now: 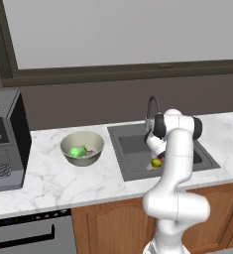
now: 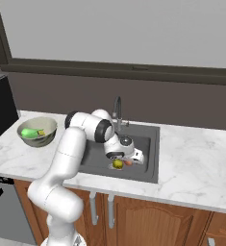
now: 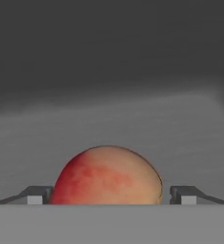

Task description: There is a mixed pile of frozen fruits and vegetables on the counter. Locate all the frozen vegetables and place the items in a bowl on the counter. Take all the frozen fruits and defrost them in a running sink.

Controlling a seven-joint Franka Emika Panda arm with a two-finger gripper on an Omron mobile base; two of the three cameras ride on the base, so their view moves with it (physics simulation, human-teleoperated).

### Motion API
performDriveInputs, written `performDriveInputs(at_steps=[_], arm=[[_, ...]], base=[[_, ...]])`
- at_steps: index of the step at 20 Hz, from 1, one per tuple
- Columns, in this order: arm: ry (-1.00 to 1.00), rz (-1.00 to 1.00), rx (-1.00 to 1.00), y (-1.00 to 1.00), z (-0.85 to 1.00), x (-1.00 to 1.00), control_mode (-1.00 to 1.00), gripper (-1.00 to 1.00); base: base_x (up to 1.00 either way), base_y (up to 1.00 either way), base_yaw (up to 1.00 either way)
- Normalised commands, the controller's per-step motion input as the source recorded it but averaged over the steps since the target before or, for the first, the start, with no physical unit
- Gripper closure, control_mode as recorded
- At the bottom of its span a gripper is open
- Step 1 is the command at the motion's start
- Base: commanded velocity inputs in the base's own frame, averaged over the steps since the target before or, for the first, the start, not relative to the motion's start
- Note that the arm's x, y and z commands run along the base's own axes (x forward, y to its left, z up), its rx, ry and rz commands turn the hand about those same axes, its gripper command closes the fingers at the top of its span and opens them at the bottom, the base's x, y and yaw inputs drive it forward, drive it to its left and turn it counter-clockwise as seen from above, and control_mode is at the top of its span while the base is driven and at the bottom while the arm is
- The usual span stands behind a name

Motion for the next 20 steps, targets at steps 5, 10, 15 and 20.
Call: performDriveInputs(at_steps=[5,10,15,20], arm=[[0.09,0.00,-0.03,0.00,0.41,0.00,-1.00,-1.00],[0.02,0.00,0.00,0.00,0.45,0.00,-1.00,-1.00],[0.00,0.00,0.00,0.01,0.60,0.00,-1.00,-1.00],[0.01,0.00,0.03,0.00,0.39,-0.04,-1.00,-1.00]], base=[[0.00,0.00,0.00],[0.00,0.00,0.00],[0.00,0.00,0.00],[0.00,0.00,0.00]])
